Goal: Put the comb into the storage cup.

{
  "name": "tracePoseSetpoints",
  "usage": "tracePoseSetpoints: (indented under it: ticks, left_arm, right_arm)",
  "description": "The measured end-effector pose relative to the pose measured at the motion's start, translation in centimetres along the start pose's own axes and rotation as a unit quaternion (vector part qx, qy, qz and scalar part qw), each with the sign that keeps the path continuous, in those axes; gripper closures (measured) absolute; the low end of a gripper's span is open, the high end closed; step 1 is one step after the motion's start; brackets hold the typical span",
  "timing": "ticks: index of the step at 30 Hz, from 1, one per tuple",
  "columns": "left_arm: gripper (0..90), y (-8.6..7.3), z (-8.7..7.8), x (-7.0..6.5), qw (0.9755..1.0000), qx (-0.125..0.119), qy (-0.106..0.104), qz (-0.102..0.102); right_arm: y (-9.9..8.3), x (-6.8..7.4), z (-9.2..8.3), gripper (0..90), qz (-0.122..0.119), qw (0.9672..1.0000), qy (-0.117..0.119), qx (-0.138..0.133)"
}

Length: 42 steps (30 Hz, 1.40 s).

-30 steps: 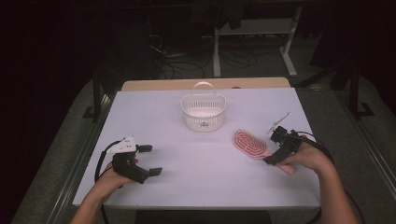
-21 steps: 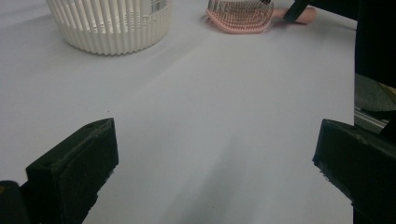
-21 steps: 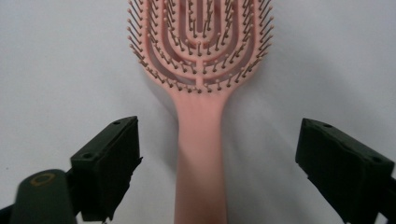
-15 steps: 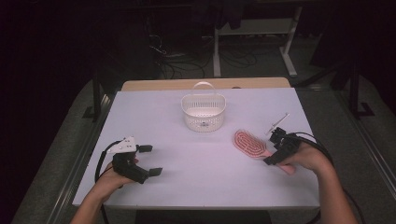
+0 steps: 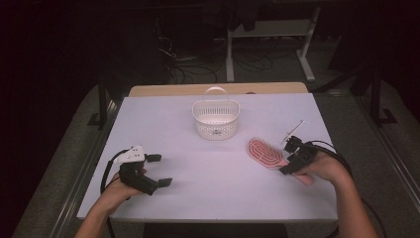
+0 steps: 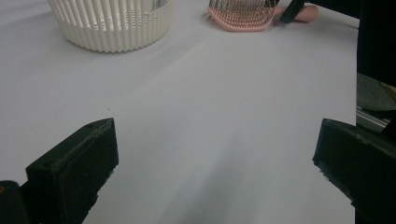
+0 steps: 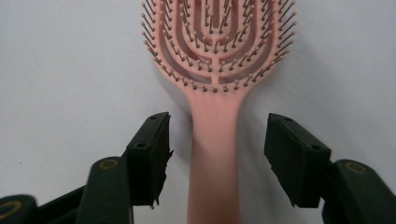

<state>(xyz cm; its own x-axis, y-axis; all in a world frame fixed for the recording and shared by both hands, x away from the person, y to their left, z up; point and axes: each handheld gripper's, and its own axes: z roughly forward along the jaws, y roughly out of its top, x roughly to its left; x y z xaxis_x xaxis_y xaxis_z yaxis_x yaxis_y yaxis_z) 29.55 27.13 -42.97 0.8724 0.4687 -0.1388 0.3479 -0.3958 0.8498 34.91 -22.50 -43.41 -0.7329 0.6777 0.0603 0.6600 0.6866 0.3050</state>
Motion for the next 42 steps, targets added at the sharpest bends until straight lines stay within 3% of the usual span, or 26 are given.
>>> tracePoseSetpoints:
  ticks: [23, 42]
  left_arm:
    - [0.0, 0.0, -0.1, 0.0, 1.0000, 0.000, 0.001, -0.002]
    - [0.0, 0.0, 0.0, -0.1, 1.0000, 0.001, 0.000, -0.003]
  right_arm:
    - [0.7, 0.4, 0.5, 60.8, -0.010, 0.9996, -0.011, 0.025]
    - [1.4, 1.2, 0.8, 67.9, -0.016, 0.9978, -0.037, 0.052]
